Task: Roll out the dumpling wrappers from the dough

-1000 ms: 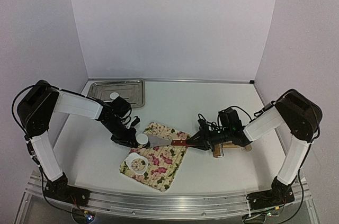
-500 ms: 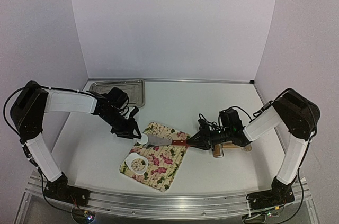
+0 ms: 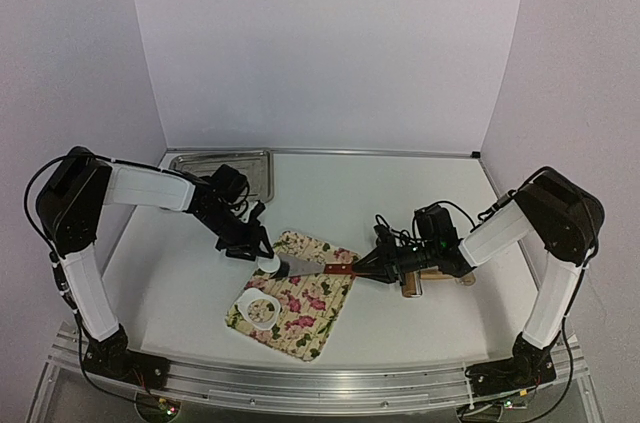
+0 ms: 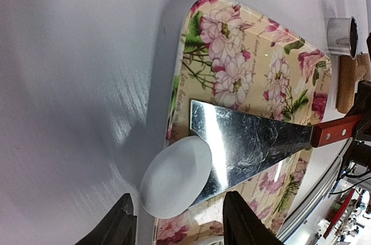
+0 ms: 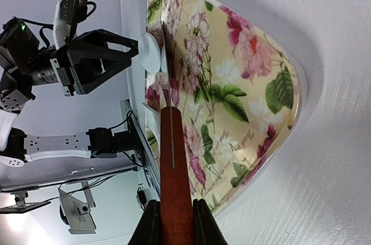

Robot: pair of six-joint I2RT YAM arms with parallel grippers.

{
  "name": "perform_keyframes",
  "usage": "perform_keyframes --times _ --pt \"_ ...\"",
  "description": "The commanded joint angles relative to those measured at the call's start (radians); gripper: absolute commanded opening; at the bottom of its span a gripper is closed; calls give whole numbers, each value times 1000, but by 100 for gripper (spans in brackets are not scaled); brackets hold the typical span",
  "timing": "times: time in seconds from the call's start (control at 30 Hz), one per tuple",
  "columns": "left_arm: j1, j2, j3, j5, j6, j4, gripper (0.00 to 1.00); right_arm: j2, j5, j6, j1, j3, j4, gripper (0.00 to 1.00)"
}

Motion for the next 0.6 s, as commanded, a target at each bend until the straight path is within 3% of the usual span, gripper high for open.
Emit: perform_keyframes --times 0.0,0.57 --pt "-5 20 63 40 -5 20 69 34 100 4 -9 -16 -112 0" --pt "-29 -40 29 187 -45 111 67 45 93 8 -9 -10 -112 0"
